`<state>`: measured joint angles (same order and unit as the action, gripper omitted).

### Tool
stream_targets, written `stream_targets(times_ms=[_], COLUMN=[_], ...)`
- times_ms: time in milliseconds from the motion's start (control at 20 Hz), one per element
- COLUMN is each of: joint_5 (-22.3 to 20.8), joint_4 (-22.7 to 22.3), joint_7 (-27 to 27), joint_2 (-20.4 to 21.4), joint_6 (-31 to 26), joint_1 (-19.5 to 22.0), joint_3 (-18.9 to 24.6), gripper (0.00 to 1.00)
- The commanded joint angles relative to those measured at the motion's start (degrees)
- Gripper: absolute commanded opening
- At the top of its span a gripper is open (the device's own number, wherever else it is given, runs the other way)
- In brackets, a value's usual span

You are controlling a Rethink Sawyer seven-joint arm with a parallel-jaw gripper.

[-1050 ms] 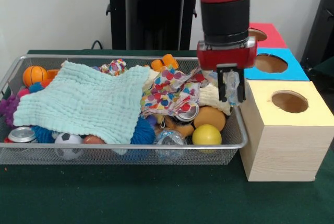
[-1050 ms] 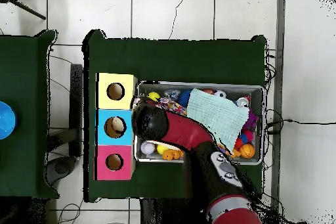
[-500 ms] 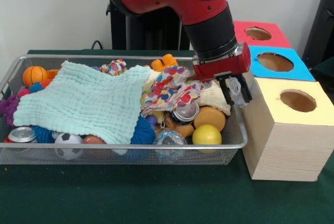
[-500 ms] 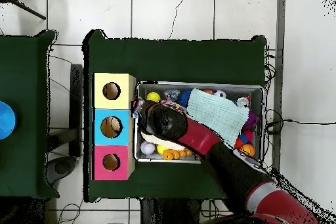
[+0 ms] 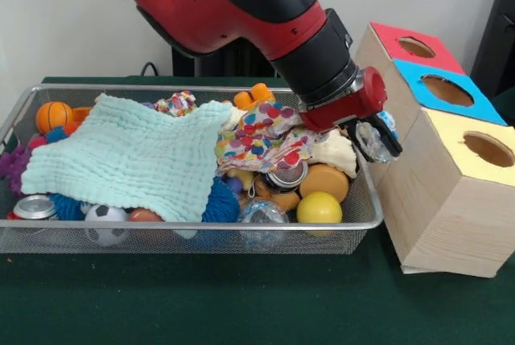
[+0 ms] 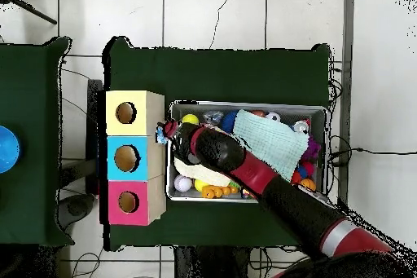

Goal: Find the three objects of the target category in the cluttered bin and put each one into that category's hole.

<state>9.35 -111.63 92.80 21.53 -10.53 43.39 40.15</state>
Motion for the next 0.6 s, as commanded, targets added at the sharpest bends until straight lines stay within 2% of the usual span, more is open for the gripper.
stream_targets(times_ms=[50, 100, 150, 250, 400, 500, 550, 600], joint_5=[-5.3, -9.8, -12.8, -16.4, -19.9, -19.5, -18.6, -16.2], joint_4=[8.6, 16.1, 21.3, 28.9, 33.6, 33.0, 31.3, 27.8], joint_7=[9.7, 12.2, 14.0, 17.7, 21.6, 22.7, 23.3, 24.0], joint_2=[17.6, 18.0, 17.2, 13.5, 10.0, 10.2, 10.4, 11.5], joint_6=[-22.5, -26.4, -29.2, -32.3, -38.7, -40.8, -39.7, -38.0], joint_1=[-29.6, -39.7, -46.4, -56.4, -62.2, -62.0, -61.4, -59.7], joint_3=[-24.4, -38.5, -47.5, -61.5, -69.6, -68.7, -67.6, -64.7], gripper=[0.0, 0.0, 0.0, 0.0, 0.0, 0.0, 0.0, 0.0])
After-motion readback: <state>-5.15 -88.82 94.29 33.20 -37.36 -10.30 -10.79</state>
